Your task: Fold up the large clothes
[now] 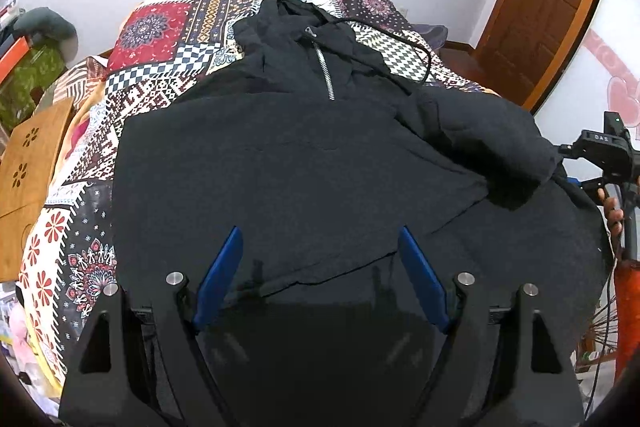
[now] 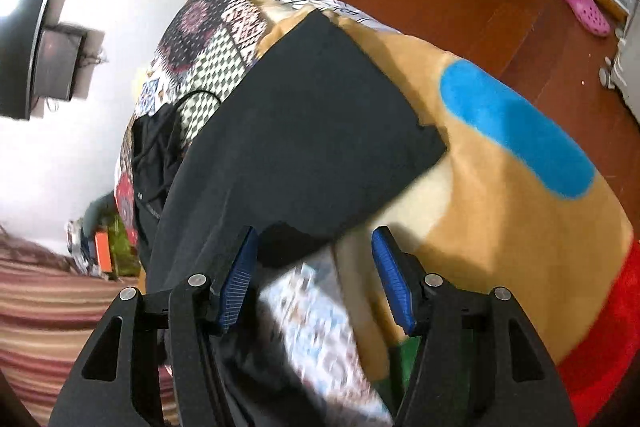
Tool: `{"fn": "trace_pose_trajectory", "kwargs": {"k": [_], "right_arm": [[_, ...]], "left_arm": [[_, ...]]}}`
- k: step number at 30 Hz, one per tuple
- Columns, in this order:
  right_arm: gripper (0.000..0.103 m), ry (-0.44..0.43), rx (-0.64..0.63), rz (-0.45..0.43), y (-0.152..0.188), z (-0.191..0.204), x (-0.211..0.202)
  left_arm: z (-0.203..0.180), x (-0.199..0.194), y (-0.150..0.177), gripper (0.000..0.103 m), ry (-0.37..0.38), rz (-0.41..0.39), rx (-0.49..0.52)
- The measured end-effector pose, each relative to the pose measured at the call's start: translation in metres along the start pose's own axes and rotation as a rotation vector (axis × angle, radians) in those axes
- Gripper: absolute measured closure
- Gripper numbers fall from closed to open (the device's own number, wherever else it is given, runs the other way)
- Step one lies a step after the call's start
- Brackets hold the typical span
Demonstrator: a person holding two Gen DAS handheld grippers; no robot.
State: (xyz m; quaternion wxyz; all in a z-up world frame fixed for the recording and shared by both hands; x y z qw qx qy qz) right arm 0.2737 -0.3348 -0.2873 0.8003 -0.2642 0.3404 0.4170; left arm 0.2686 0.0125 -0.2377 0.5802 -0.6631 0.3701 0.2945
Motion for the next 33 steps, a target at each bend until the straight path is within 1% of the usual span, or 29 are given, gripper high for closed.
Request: {"fn": "trace_pose_trajectory", "kwargs": {"k": [4,6,8,9,11,14,16,21,25,28,29,31,33], "right_arm": [[0.048,-0.005,0.048,-0.023,-0.016,-0.007,0.008],[0.050,0.011,0.040,-0.041,-0.021,-0.010,0.005],[0.064,0.074,0.007,-0.062,-0.022,-0.010,0.004],[0.067,0.093,-0.009,-0.068,-0.022,-0.010,0.002],[0.082,0.126,-0.048,-0.086,-0.024,-0.008,-0.004],[0.092,0.176,-0.130,-0.141,-0.028,0.003,-0.021],[0.092,0.187,-0.171,-0.181,-0.030,0.016,-0.036],[0.093,0.130,-0.292,-0.294,-0.028,0.081,-0.078],[0.094,0.070,-0.460,-0.352,-0.007,0.159,-0.099],[0.094,0.007,-0.564,-0.340,0.015,0.209,-0.097],[0.094,-0.014,-0.612,-0.330,0.028,0.230,-0.093],[0.094,-0.030,-0.684,-0.310,0.047,0.256,-0.083],[0.094,-0.037,-0.772,-0.272,0.073,0.281,-0.064]], "left_arm": [[0.003,0.007,0.004,0.024,-0.015,0.015,0.008],[0.003,0.011,0.007,0.024,-0.019,0.027,0.014],[0.005,0.011,0.009,0.024,-0.024,0.030,0.017],[0.006,0.012,0.010,0.024,-0.028,0.030,0.016],[0.008,0.011,0.011,0.024,-0.024,0.028,0.006],[0.013,0.009,0.012,0.024,-0.010,0.024,-0.016],[0.015,0.006,0.011,0.024,-0.011,0.018,-0.016],[0.023,-0.003,0.011,0.024,-0.012,-0.001,-0.018],[0.032,-0.015,0.010,0.024,-0.002,-0.027,-0.038],[0.043,-0.027,0.009,0.024,0.003,-0.052,-0.057],[0.048,-0.032,0.009,0.024,0.002,-0.064,-0.066],[0.055,-0.039,0.008,0.024,0.003,-0.079,-0.080],[0.064,-0.048,0.009,0.024,0.011,-0.096,-0.103]]}}
Point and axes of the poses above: each gripper's, at about its wrist camera, not at the fingertips, and x roughly the way its jaws point, z to its left, y to its underside, the point moved 7 cm from there along x, roughly the way its jaws point, and after that the axes turned 4 degrees about -x, right-handed, at the moved point
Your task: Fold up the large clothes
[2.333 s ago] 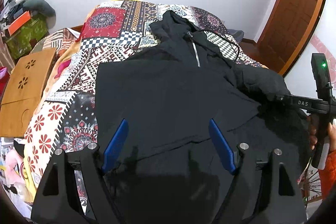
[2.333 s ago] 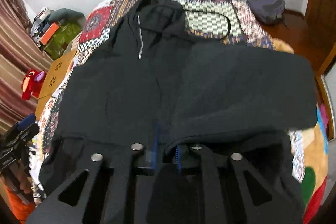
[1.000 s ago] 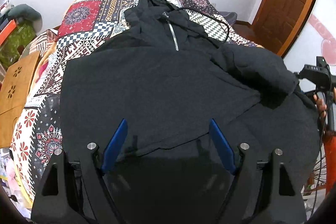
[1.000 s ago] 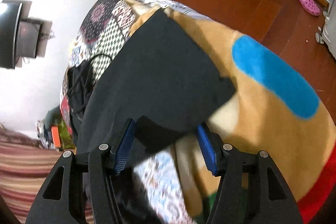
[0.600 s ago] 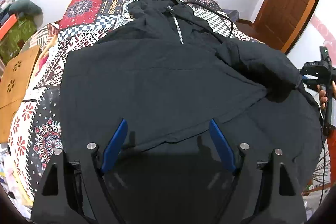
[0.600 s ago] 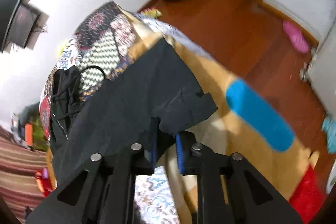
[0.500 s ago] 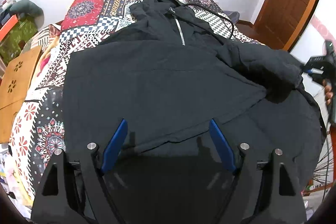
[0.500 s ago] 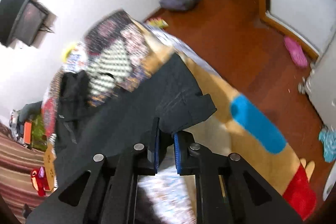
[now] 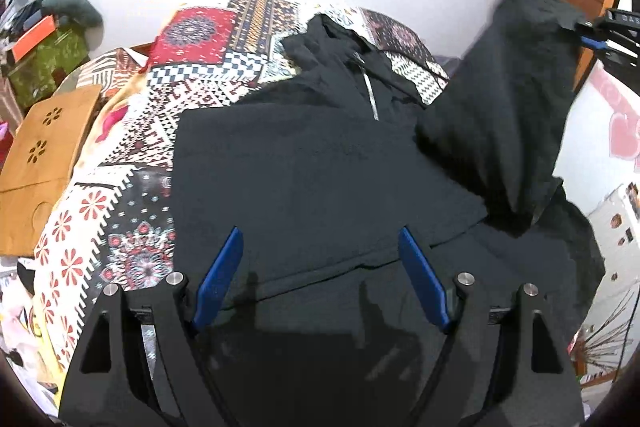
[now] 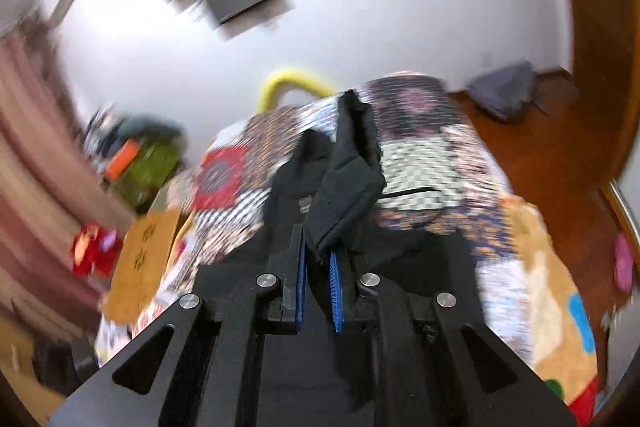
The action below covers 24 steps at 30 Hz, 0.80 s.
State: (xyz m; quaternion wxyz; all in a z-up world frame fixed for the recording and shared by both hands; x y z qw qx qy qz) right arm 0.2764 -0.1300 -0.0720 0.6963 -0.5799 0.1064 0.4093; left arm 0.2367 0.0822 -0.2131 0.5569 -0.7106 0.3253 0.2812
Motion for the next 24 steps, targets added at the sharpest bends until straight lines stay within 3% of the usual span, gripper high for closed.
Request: {"fn": "trace_pose_trajectory", "kwargs": {"k": [8,16,21,24], "right_arm": [[0.094,-0.115,-0.244,0.198,0.071,0.103,0.075],[0.094,-0.195,-0.327,0.461,0.159,0.131,0.118],[0.088,-0.245,-0.350,0.596,0.187,0.136,0.110],[0.082,-0.266,-0.355,0.610,0.192,0.131,0.097]], "left_arm": [[0.036,-0.027,0.008,0.024,-0.020,-0.017,-0.040],[0.084,-0.043,0.030,0.024,-0.070,0.002,-0.139],[0.094,-0.040,0.041,0.024,-0.039,0.037,-0.220],[0.091,-0.036,0.044,0.024,-0.021,0.055,-0.240]]}}
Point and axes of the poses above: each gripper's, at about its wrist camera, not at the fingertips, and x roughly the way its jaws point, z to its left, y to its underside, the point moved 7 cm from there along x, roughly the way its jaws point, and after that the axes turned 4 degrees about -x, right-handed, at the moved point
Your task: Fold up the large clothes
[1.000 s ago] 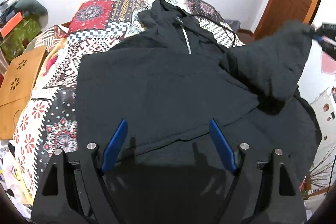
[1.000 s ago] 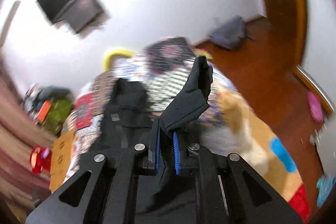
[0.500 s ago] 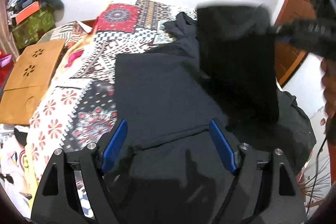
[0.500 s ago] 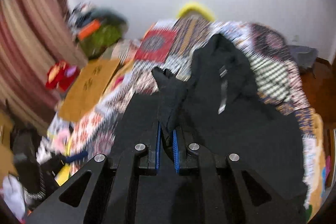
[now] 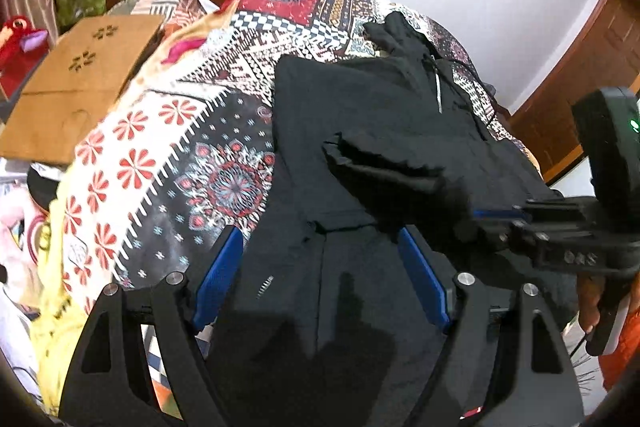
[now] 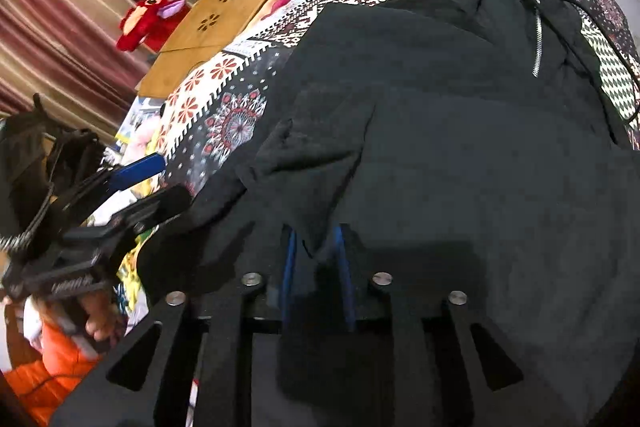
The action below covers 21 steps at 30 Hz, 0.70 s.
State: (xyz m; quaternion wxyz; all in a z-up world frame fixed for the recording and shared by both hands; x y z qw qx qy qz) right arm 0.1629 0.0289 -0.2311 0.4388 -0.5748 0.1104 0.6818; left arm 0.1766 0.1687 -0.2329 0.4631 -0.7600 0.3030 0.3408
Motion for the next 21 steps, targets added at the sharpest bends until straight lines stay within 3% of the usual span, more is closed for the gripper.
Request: {"fn": "trace_pose_trajectory", "kwargs": {"k": [6,11,16,19,21], "right_arm": [[0.076,0.141,-0.027,-0.139,0.014,-0.023,-0.045],[0.052,0.308,0.044,-0.270,0.030,-0.063,-0.093],[0.047,0.434,0.146,-0.338,0.055,-0.106,-0.129],[0.047,0.492,0.220,-0.348,0.073,-0.133,-0.140],[0.047,0.515,0.283,-0.341,0.088,-0.151,-0.144]], "left_arm": [[-0.020,0.016,0.008,0.024,0.053,0.066,-0.007],[-0.035,0.036,0.016,0.024,0.095,0.128,-0.023],[-0.048,0.061,0.029,0.024,0.142,0.211,-0.069],[-0.059,0.071,0.027,0.032,0.131,0.213,-0.053],[-0.065,0.074,0.022,0.043,0.102,0.194,-0.026]]}}
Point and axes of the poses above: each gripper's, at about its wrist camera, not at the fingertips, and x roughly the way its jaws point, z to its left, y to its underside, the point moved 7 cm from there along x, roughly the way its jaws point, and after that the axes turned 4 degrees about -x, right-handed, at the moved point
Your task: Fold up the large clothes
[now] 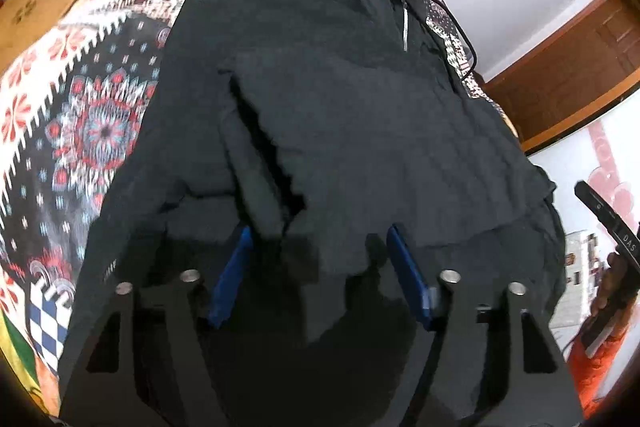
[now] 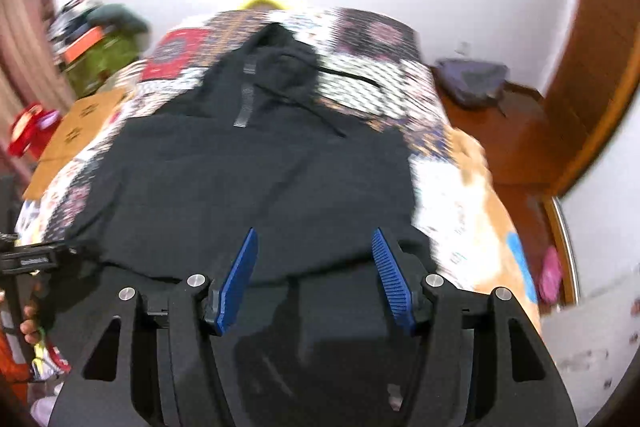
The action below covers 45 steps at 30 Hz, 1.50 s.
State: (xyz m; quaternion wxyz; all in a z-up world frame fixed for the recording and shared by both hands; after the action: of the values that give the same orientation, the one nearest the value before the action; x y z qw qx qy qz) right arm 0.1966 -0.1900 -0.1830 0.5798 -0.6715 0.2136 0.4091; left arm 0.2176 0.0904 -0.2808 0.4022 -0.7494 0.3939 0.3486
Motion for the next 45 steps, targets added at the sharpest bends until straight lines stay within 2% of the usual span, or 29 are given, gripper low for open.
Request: {"fn": "trace_pose_trajectory", "kwargs": {"k": [1,3,6,10,13,18,21,23,25,28,31,34,35,36,39,43,45], "right_arm": [[0.047,0.009,0.025,0.009,0.004,-0.008,0.001],[0.047,0.019,0.076,0.024,0.011,-0.023,0.004],[0.047,0.038,0.141,0.034,0.019,-0.043,0.004],[0.047,0.033,0.221,0.039,0.026,-0.062,0.004],[0.047,0.008,0.252,0.035,0.023,-0.066,0.001],[0.047,0.019,0.216,-0.032,0.000,-0.062,-0.012],[0.044,0.017,0.173,-0.062,-0.014,-0.053,-0.013],[0.031,0.020,0.154,-0.057,-0.017,-0.048,-0.004],[0.030,0.022,0.139,-0.040,-0.017,-0.047,0.011],[0.030,0.013,0.144,0.056,-0.011,-0.047,0.041],[0.030,-0.008,0.162,0.125,0.000,-0.047,0.059],[0.030,-0.014,0.172,0.182,0.011,-0.048,0.072],[0.030,-0.029,0.184,0.204,0.014,-0.049,0.077],[0.030,-0.042,0.196,0.220,0.016,-0.049,0.080],[0.030,-0.075,0.237,0.241,0.015,-0.052,0.080],[0.030,-0.101,0.256,0.245,0.004,-0.051,0.073],[0.030,-0.092,0.236,0.211,-0.011,-0.050,0.065]], "left_arm": [[-0.002,0.001,-0.002,0.046,-0.016,-0.009,0.009],[-0.010,0.000,-0.008,0.062,-0.070,-0.035,0.045],[-0.022,-0.006,-0.014,0.081,-0.102,-0.080,0.102],[-0.047,-0.025,-0.035,0.084,-0.142,-0.188,0.222],[-0.061,-0.047,-0.061,0.085,-0.126,-0.270,0.264],[-0.078,-0.090,-0.102,0.085,-0.123,-0.410,0.324],[-0.075,-0.096,-0.111,0.085,-0.146,-0.437,0.348],[-0.064,-0.084,-0.114,0.085,-0.174,-0.418,0.347],[-0.045,-0.067,-0.112,0.084,-0.196,-0.373,0.322],[-0.014,-0.036,-0.104,0.083,-0.222,-0.281,0.272],[0.018,-0.005,-0.087,0.077,-0.236,-0.180,0.236],[0.035,0.007,-0.073,0.068,-0.292,-0.142,0.244],[0.041,0.012,-0.068,0.060,-0.308,-0.119,0.255],[0.046,0.014,-0.066,0.053,-0.317,-0.114,0.259],[0.051,0.010,-0.065,0.040,-0.329,-0.113,0.269],[0.046,-0.002,-0.075,0.040,-0.305,-0.101,0.281],[0.037,-0.010,-0.081,0.040,-0.305,-0.127,0.302]]}}
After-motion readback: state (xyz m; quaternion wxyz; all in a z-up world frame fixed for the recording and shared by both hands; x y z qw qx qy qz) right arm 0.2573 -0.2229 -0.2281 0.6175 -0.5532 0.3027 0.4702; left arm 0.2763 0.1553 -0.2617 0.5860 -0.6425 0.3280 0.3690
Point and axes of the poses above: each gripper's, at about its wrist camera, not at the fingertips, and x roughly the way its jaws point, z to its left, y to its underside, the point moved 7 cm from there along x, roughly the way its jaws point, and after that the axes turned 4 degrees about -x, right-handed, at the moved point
